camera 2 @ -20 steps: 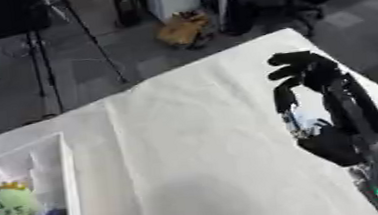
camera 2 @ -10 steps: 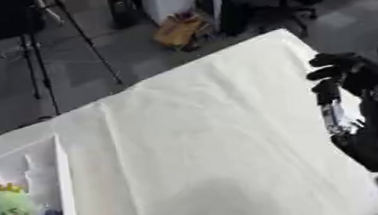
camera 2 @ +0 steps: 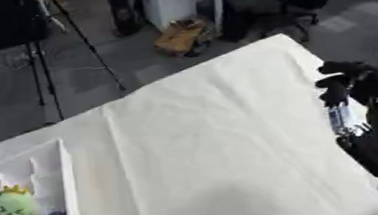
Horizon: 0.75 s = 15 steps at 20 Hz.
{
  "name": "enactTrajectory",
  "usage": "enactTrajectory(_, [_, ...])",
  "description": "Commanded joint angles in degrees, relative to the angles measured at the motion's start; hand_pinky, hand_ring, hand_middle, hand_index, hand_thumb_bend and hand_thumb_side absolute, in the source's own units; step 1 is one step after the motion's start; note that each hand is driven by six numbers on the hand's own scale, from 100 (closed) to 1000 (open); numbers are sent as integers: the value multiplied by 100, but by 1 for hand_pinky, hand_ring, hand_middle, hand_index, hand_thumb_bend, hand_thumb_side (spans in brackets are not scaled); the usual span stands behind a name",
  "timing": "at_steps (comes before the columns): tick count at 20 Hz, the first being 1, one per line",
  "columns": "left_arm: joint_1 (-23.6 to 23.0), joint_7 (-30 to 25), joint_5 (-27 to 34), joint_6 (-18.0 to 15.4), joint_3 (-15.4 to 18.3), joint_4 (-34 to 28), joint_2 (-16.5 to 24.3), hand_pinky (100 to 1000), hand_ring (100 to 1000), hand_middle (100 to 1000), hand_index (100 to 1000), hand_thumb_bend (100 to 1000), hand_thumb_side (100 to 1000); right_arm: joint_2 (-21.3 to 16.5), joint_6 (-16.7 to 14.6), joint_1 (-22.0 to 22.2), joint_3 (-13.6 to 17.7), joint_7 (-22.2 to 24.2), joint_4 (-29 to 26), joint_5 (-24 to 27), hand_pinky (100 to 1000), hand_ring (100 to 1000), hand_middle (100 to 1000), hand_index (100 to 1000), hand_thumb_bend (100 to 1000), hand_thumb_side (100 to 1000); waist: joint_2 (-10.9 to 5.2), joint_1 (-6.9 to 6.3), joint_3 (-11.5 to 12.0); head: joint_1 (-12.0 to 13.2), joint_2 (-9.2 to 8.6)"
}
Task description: Pick up objects on the table and place them in the box.
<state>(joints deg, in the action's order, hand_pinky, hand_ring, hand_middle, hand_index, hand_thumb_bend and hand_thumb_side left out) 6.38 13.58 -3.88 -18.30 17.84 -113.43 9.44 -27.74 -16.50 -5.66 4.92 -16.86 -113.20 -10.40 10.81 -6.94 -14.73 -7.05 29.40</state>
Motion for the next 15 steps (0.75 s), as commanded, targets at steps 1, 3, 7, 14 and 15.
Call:
enactTrajectory(1, [-27,37,21,-23,38,-116,126,985,886,824,806,469,829,-17,60,5,30,22,-139,76,562,664,714,817,139,643,-198,48,15,43,61])
enactTrajectory(3, [-47,34,31,-33,38,-116,113,983,884,821,805,465,830,12,91,22,21,43,-139,102,561,664,714,816,138,642,-209,51,23,74,45])
enactTrajectory(7, [-49,26,48,-35,31,-116,89,983,883,820,804,461,835,36,97,18,6,81,-139,105,559,661,710,815,136,642,-198,46,9,126,59])
enactTrajectory(14, [-32,-25,70,-35,24,-116,29,984,883,820,803,453,840,117,127,17,-9,98,-139,61,555,658,708,813,132,645,-132,25,10,177,4])
enactTrajectory(15, [-33,-31,73,-35,25,-116,23,984,882,819,802,450,841,128,131,14,-8,96,-139,56,554,657,707,812,130,644,-122,22,16,179,-14])
